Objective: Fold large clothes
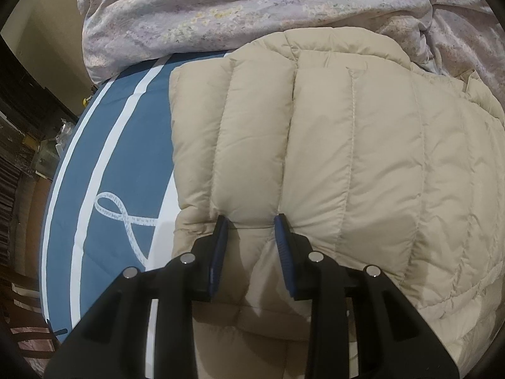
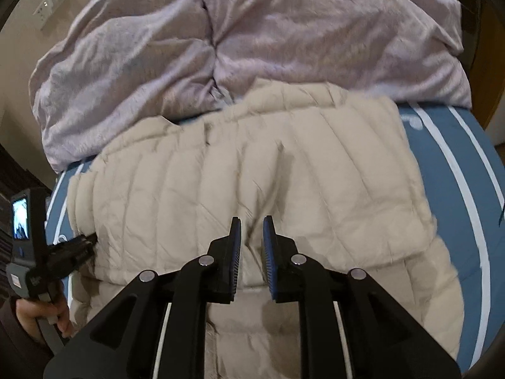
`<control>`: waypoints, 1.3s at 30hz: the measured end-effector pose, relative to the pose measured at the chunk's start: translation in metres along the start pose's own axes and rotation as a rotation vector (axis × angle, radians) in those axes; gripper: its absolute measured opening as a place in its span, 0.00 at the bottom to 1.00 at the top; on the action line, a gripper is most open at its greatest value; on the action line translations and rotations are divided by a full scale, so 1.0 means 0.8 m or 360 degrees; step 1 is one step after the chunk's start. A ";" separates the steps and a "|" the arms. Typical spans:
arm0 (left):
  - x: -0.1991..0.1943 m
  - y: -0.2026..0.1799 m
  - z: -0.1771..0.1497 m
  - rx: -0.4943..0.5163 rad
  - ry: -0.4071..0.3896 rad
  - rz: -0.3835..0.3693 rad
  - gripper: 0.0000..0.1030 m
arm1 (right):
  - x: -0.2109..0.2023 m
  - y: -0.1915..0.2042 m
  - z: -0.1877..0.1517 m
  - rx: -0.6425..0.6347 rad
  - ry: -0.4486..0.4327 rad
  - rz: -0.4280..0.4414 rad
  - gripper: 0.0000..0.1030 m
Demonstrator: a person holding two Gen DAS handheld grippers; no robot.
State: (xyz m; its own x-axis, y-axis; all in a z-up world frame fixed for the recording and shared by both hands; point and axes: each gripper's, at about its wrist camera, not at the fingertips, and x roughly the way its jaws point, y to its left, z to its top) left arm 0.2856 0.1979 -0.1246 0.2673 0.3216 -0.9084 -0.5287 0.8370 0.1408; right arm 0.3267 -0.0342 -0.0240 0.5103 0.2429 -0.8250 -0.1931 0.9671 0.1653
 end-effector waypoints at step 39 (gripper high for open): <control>-0.002 0.002 -0.013 0.0037 -0.0145 -0.0063 0.31 | 0.088 0.034 -0.037 -0.0380 -0.0022 -0.0148 0.37</control>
State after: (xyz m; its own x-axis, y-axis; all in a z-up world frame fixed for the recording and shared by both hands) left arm 0.2760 0.1942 -0.1271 0.3602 0.3264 -0.8739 -0.4979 0.8595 0.1158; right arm 0.3324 0.0074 -0.0940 0.5464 0.1565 -0.8228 -0.3364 0.9407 -0.0445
